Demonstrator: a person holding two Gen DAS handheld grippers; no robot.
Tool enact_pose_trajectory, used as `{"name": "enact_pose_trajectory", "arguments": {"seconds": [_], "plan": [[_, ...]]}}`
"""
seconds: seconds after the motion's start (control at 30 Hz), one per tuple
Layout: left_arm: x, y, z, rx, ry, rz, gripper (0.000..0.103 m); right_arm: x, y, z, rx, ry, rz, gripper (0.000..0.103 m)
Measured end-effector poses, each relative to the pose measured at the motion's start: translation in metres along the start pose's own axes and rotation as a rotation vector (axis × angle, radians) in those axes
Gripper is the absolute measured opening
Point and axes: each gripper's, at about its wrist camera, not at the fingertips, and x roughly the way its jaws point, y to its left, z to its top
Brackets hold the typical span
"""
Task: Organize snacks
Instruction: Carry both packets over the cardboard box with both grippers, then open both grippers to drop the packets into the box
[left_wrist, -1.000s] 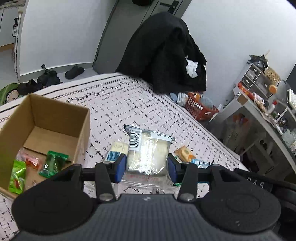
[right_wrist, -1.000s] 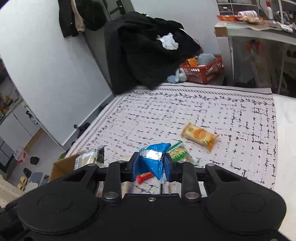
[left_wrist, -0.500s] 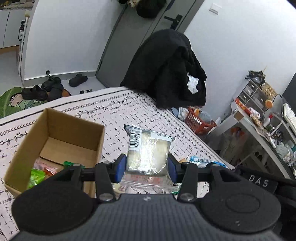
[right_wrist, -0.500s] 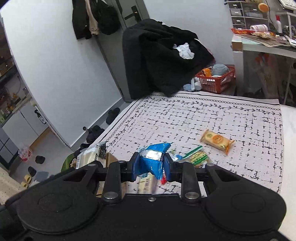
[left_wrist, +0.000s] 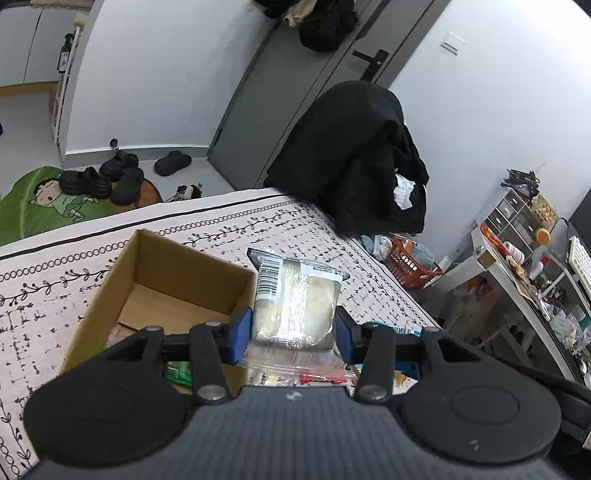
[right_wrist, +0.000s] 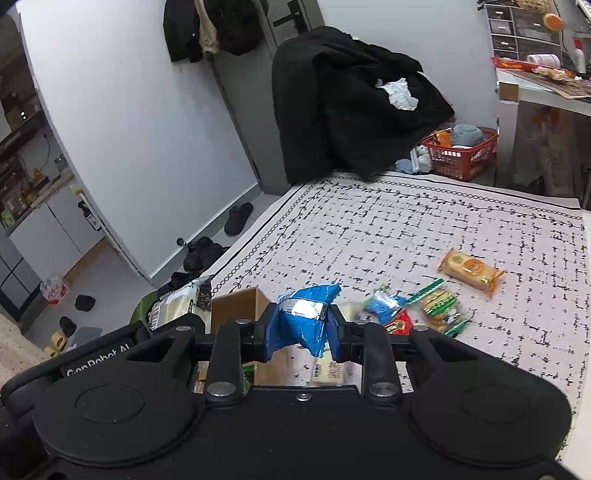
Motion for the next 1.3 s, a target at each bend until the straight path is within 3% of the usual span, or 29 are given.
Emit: {"name": "enact_pose_trajectory", "arguments": {"seconds": [0.47,1.1,1.3], "plan": [[0.004,0.045,0.012,-0.102,0.023,0.019,0.046,0.027,0.036,-0.005,-0.032,0.034,0.014,0.027],[0.032,0.092,0.015,-0.228,0.1,0.065,0.049,0.071,0.056,-0.009,-0.022,0.095,0.019,0.028],[0.03,0.092,0.018,-0.23,0.092,0.073,0.055,0.069,0.054,-0.005,-0.005,0.089,0.022,0.044]]}}
